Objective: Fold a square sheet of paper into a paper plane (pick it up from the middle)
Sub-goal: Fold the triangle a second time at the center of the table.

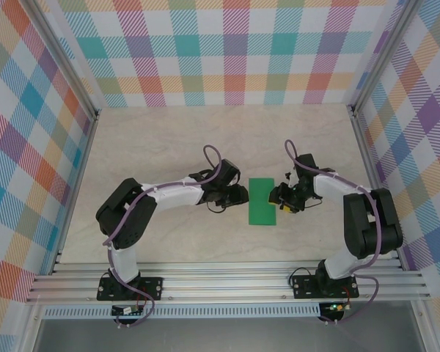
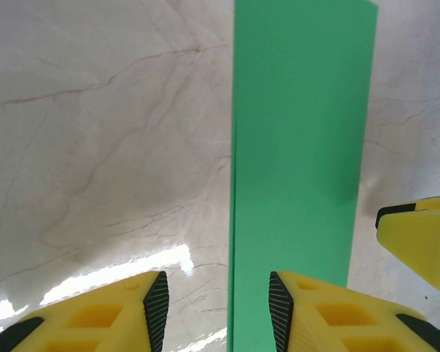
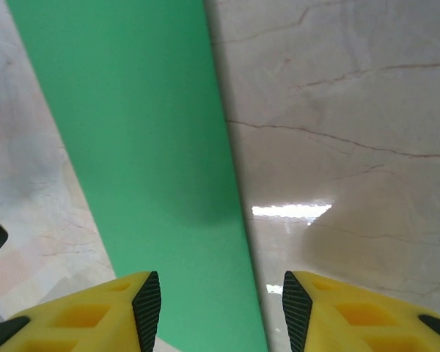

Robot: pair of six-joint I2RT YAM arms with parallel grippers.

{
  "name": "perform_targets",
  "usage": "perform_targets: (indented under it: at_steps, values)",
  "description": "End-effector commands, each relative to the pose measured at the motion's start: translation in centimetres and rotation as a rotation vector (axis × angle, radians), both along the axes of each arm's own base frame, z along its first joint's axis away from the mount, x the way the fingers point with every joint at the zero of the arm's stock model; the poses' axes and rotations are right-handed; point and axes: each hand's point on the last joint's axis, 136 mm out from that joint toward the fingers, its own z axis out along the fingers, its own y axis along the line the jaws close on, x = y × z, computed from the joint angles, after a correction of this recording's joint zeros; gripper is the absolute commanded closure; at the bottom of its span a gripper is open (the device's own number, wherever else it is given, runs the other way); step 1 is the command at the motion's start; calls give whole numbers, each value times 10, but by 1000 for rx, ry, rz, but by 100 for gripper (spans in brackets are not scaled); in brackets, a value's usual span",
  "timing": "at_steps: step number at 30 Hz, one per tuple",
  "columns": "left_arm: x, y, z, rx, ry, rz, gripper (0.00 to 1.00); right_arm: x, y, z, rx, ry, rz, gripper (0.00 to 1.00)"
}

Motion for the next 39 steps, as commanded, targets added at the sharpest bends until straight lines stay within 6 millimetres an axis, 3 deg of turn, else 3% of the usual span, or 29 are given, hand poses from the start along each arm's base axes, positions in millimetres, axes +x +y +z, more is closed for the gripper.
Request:
perform_targets:
  at_steps: [1, 13, 20, 24, 29, 39]
  values:
    - [0, -9, 10, -73, 1, 9, 57, 5, 11, 6, 51, -16, 34, 50]
    - [-9, -13, -4, -69, 55, -8, 57, -8, 21, -7, 87, 32, 54, 53]
    - [-11, -12, -9, -55, 66, -13, 57, -9, 31, 6, 154, 17, 79, 53]
    - [-13, -12, -11, -46, 69, -15, 56, -6, 19, 10, 72, -18, 70, 53]
    - [-15, -12, -13, -37, 76, -19, 56, 3, 2, 0, -50, -16, 24, 53]
    - [-18, -16, -16, -34, 85, -30, 55, -4, 21, -7, 72, 27, 48, 54]
